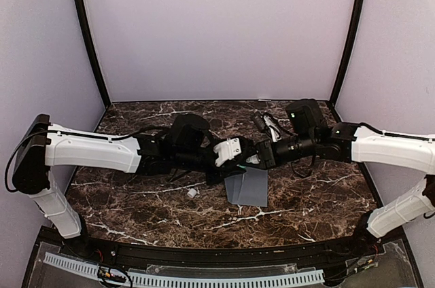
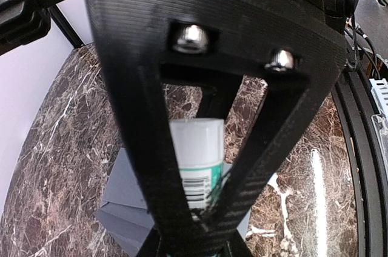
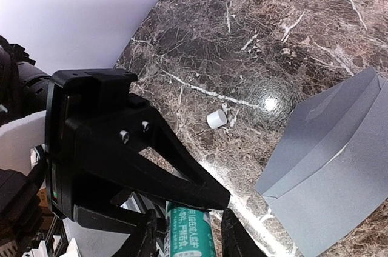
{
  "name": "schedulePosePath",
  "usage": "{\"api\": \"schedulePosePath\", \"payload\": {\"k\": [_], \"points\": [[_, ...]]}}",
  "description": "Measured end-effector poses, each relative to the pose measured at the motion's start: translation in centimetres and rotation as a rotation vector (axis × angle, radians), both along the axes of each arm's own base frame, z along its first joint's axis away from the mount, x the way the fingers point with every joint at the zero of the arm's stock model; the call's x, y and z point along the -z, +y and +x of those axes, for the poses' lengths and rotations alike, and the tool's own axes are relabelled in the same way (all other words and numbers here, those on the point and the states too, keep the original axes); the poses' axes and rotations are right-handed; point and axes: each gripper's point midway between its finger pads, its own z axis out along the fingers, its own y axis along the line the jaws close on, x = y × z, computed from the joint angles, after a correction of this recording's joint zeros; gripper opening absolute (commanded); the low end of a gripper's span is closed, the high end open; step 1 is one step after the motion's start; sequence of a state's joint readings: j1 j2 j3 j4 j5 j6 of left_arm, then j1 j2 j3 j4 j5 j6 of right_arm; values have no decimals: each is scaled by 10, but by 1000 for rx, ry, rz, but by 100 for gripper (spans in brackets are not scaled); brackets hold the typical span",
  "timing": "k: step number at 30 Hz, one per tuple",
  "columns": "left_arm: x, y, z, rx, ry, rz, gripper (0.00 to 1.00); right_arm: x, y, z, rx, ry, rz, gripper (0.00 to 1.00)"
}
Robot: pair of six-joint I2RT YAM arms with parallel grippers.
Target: Place the letter into the envelope and seal it
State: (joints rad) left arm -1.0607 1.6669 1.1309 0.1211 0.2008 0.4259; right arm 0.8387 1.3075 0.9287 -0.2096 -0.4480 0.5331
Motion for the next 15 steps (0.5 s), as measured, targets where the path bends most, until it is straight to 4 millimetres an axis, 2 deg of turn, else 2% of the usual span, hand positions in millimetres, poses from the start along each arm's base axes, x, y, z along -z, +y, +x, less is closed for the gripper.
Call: {"api": "schedulePosePath", "payload": {"k": [15], "points": [[3,0,0,0,-12,13,0,9,0,0,4,20,-33,30]]}}
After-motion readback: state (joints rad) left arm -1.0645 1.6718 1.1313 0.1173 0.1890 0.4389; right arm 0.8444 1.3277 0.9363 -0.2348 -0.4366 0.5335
